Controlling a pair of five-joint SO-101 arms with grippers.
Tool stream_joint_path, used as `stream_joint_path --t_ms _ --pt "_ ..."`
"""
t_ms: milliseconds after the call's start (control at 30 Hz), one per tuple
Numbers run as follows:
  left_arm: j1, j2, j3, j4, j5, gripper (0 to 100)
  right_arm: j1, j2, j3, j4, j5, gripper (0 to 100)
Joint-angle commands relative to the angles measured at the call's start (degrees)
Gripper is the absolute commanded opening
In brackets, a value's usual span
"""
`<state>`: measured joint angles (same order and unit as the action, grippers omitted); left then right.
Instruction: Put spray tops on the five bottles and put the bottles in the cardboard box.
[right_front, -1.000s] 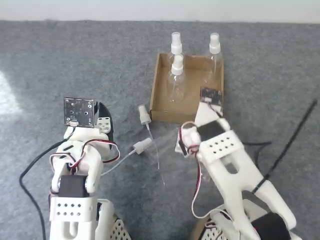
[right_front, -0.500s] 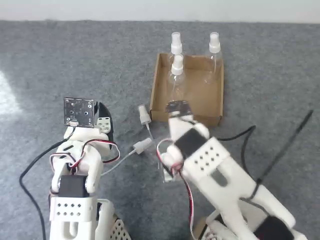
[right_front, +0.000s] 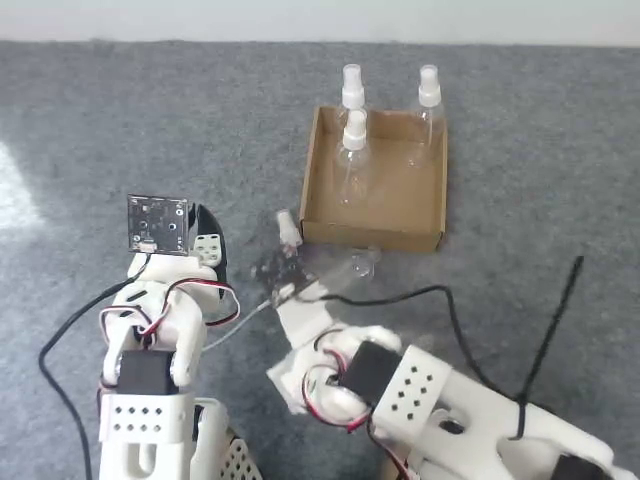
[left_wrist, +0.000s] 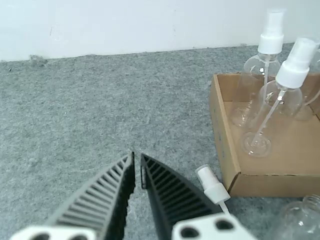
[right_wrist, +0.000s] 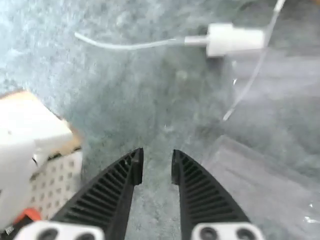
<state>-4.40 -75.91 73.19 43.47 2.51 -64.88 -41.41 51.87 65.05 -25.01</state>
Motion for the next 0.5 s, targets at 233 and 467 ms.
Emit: stream_joint_path --t_ms 233,467 --pt "-0.4 -0.8 -0.7 -1.5 1.0 1 -1.7 -2.2 7.0 -3.3 0.4 7.3" --pt "-0.4 -0.8 -0.7 -1.4 1.0 1 8.1 -2.2 10.1 -5.1 0.9 7.4"
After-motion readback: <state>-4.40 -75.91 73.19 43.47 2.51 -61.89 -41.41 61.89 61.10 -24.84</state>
